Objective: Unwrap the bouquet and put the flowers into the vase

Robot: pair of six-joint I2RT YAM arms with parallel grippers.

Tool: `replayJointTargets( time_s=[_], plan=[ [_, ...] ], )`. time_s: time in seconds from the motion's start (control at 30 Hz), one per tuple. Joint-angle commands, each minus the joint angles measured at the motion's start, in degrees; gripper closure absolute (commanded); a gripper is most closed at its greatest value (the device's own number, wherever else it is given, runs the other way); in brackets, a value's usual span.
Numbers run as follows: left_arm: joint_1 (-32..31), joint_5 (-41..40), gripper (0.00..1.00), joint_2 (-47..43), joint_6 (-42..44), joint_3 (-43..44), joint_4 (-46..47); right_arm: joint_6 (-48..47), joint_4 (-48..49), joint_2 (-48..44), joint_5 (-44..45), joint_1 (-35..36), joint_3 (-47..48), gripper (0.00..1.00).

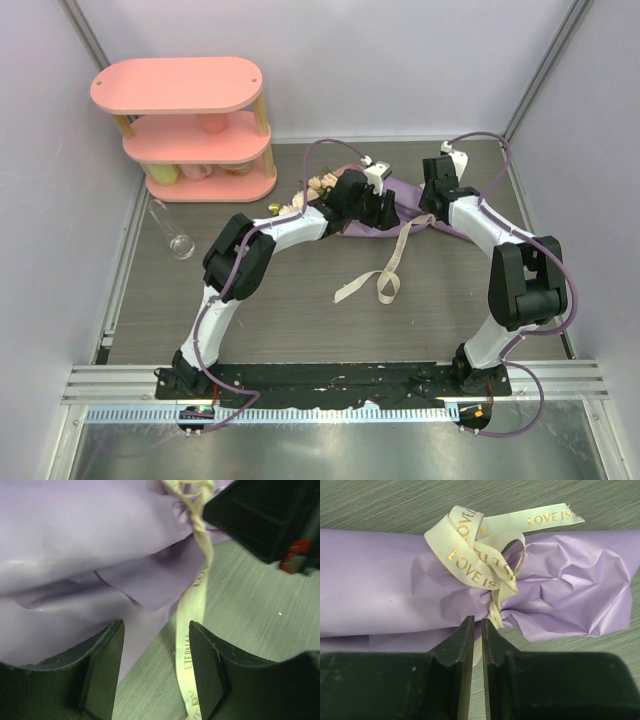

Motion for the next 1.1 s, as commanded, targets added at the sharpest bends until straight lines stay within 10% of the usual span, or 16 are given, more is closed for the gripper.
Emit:
replayJointTargets(
  time_s=[0.0, 1.07],
  plan=[
    [1.87, 0.91, 0.42, 2.37, -2.15, 1.39, 1.32, -0.01, 1.46, -2.16, 2.04, -0.88, -0.88, 0.83],
    [2.13, 0.48, 0.42, 2.82, -1.97, 0.60, 1.32, -2.82, 9.11, 0.30, -3.41, -4.04, -5.37, 0.76]
  ],
)
